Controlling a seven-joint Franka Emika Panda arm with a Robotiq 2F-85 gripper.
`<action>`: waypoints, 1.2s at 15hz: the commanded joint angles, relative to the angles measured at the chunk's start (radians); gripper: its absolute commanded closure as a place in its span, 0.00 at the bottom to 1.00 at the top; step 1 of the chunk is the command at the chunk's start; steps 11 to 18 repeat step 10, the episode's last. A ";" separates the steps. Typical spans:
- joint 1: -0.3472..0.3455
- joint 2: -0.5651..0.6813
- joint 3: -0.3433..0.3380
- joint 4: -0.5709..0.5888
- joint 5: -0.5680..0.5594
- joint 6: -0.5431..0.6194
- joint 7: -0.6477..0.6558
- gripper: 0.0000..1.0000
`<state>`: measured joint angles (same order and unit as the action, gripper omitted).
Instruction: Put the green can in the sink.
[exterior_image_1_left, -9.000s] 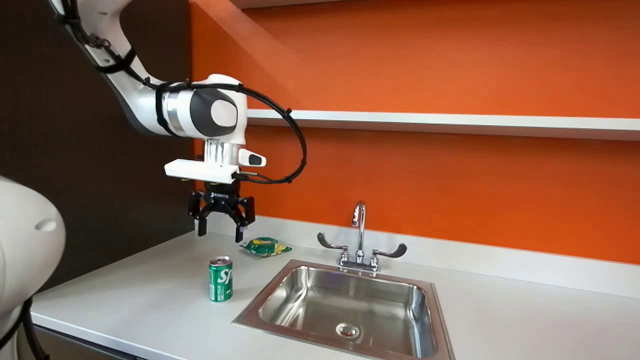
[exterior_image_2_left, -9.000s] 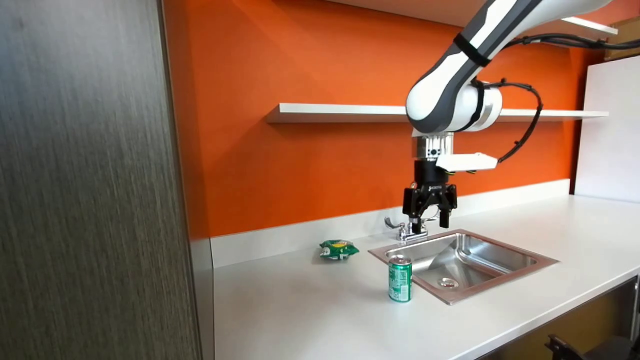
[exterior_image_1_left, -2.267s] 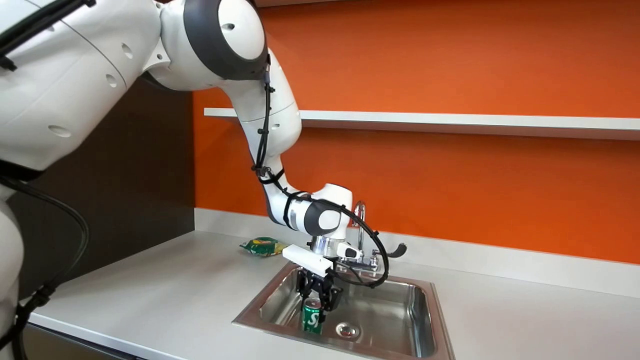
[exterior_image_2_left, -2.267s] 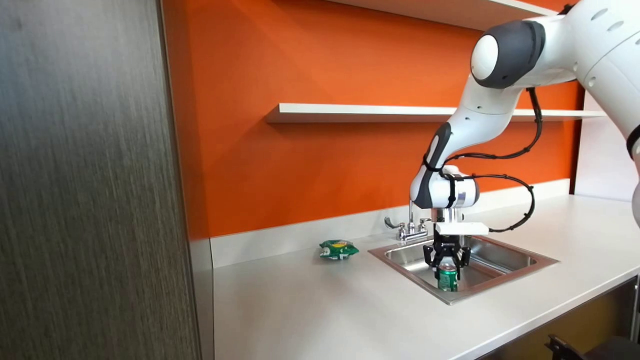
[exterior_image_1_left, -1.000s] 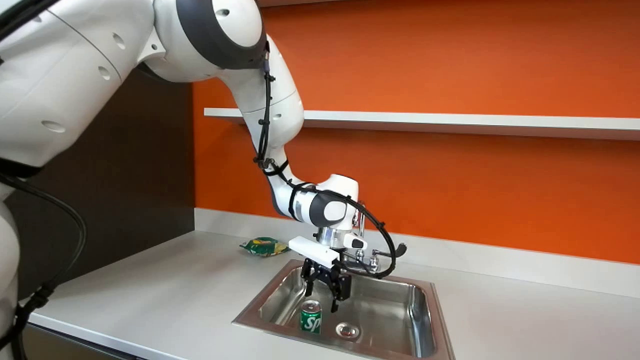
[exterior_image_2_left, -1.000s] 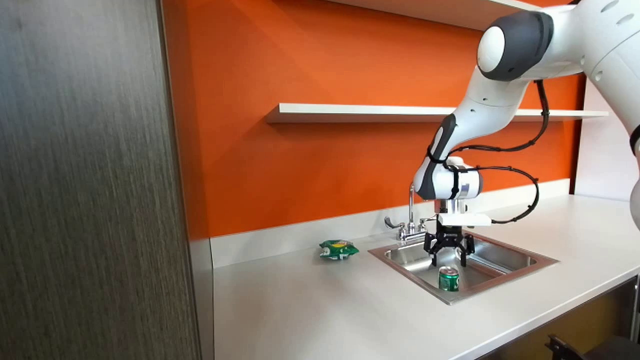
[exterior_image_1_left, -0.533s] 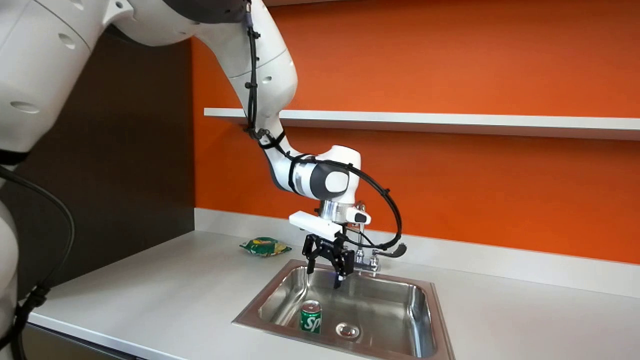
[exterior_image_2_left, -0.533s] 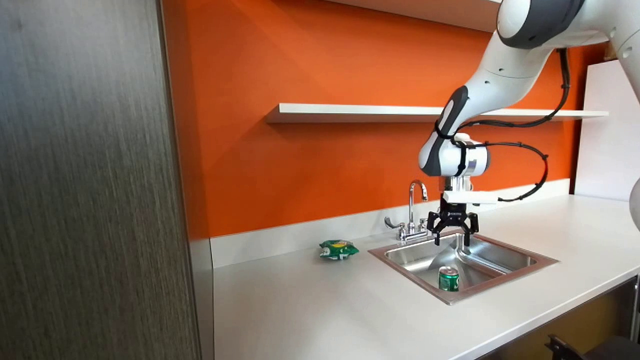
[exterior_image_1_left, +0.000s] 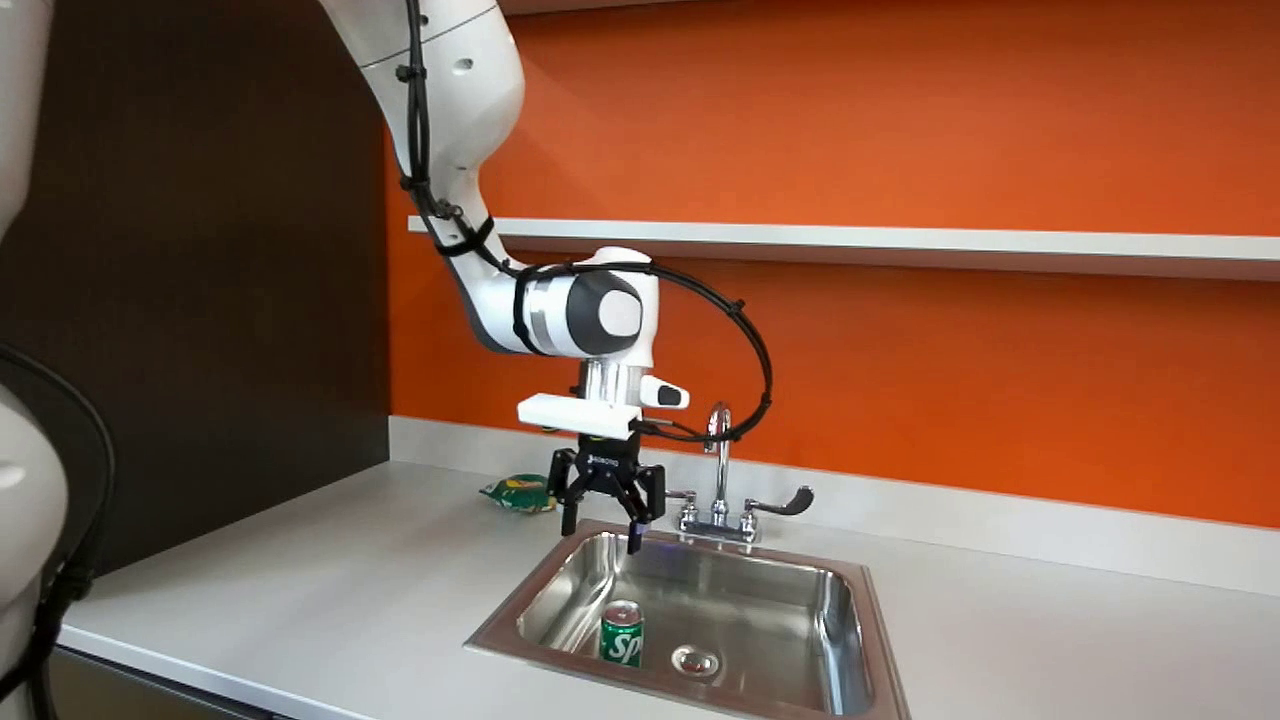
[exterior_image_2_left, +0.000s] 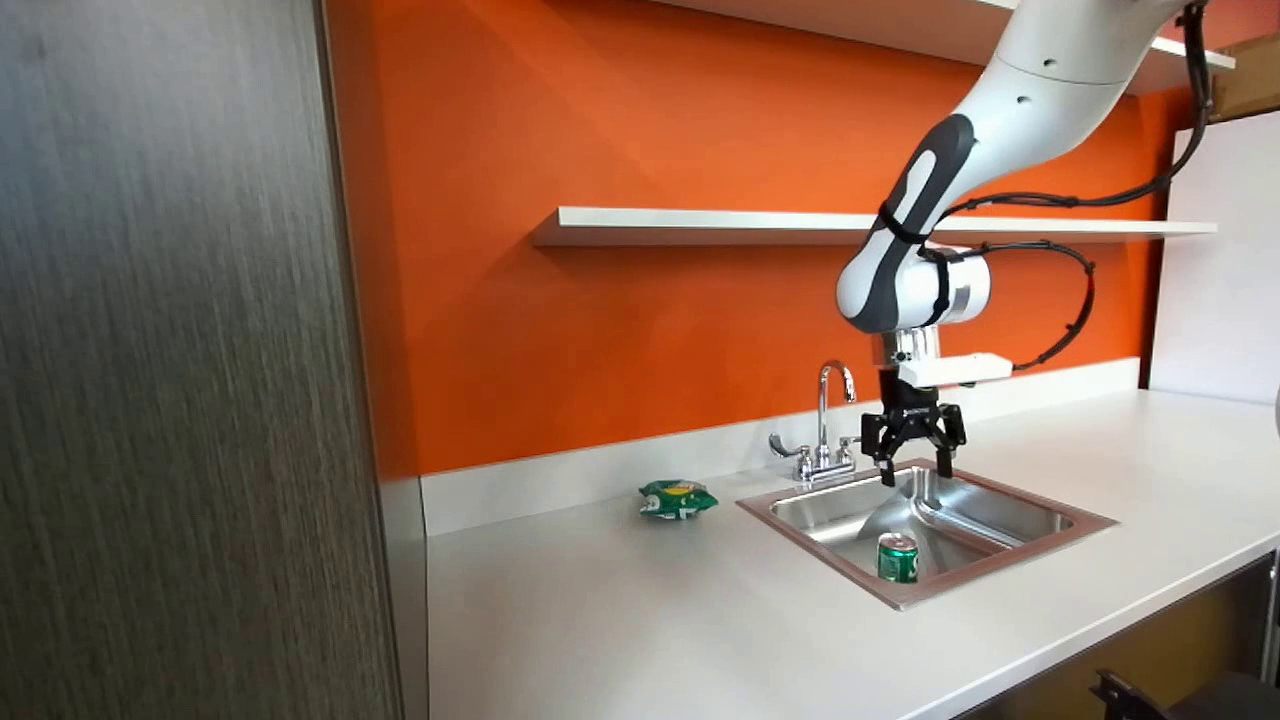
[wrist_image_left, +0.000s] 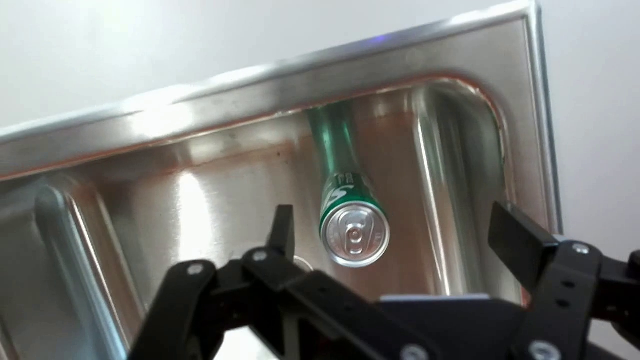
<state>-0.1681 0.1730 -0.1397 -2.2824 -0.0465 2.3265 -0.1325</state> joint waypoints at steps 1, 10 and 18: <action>0.025 -0.160 0.003 -0.155 -0.073 -0.018 -0.017 0.00; 0.046 -0.260 0.007 -0.295 -0.120 -0.020 -0.011 0.00; 0.046 -0.260 0.007 -0.295 -0.120 -0.020 -0.011 0.00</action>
